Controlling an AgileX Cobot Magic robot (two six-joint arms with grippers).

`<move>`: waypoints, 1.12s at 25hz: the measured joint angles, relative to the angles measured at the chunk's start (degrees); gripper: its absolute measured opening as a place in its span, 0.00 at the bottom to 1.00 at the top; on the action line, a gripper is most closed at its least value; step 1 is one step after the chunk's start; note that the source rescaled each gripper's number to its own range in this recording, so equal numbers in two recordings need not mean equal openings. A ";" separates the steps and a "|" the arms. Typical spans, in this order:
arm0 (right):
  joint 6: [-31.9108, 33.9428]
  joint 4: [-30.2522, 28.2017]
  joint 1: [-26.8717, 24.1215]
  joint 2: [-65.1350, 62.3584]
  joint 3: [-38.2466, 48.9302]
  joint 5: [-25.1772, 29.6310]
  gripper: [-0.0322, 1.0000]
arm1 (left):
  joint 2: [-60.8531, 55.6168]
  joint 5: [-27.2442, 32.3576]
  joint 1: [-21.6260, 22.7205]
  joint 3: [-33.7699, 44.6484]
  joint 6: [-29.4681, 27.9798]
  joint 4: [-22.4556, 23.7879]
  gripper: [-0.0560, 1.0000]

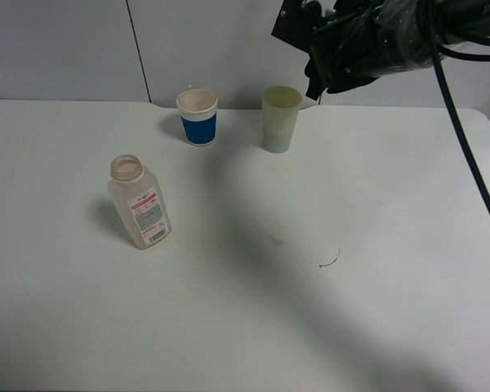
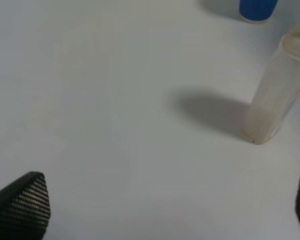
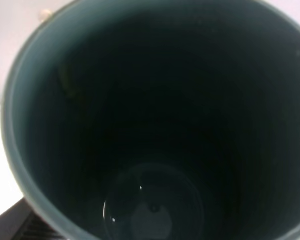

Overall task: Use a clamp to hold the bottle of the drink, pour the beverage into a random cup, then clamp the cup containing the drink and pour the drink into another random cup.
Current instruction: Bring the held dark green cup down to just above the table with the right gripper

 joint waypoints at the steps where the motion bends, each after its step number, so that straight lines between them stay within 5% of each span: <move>1: 3.49 0.42 0.05 0.00 0.00 0.18 0.06 | 0.00 0.00 0.00 0.00 0.00 0.00 1.00; 6: 10.02 4.53 1.10 -0.80 0.00 0.46 0.06 | 0.00 0.00 0.00 0.00 0.00 0.00 1.00; 19: 10.62 17.11 6.33 -10.09 0.00 -0.79 0.06 | 0.00 0.00 0.00 0.00 0.00 0.00 1.00; 25: 4.74 28.13 9.58 -14.74 0.00 -5.18 0.06 | 0.00 0.00 0.00 0.00 0.00 0.00 1.00; 28: -7.23 41.77 10.67 -16.93 0.00 -9.90 0.06 | 0.00 0.00 0.00 0.00 0.00 0.00 1.00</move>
